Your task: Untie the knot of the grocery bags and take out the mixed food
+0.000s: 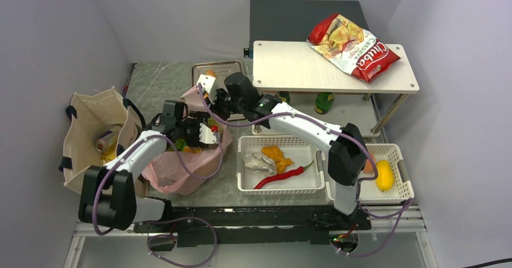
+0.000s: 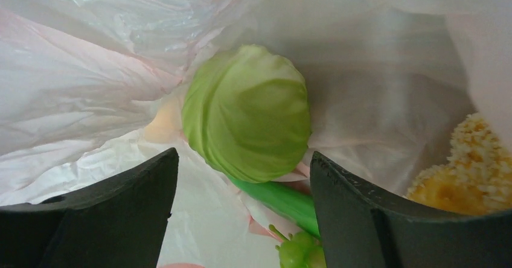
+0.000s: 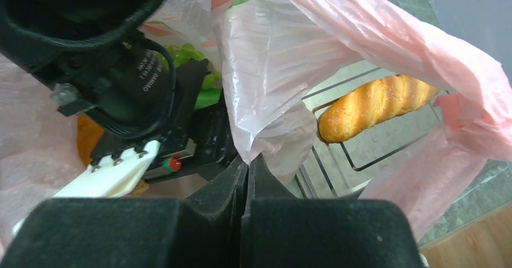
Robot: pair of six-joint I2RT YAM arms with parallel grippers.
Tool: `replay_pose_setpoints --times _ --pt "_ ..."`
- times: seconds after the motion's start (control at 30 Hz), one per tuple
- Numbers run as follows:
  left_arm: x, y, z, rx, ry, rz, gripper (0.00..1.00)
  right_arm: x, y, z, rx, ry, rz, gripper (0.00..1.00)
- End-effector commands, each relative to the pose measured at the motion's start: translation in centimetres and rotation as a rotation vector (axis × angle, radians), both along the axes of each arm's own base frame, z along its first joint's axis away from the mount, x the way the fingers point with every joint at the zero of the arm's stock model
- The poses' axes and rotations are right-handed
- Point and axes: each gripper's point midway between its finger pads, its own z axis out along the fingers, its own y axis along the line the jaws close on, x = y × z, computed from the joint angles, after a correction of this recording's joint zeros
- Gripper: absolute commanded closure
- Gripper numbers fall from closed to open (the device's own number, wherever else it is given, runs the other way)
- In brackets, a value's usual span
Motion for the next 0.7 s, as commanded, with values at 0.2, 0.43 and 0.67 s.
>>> replay_pose_setpoints --times 0.2,0.43,0.67 --pt "3.1 -1.0 -2.3 0.048 0.019 -0.050 0.09 -0.2 0.2 3.8 0.080 -0.034 0.010 1.00" --pt "3.3 0.2 -4.2 0.101 0.067 0.002 0.52 0.1 -0.2 2.8 0.056 -0.036 0.006 1.00" --pt "-0.4 -0.5 2.2 -0.011 0.022 -0.006 1.00 0.8 -1.0 2.5 0.053 -0.042 -0.007 1.00"
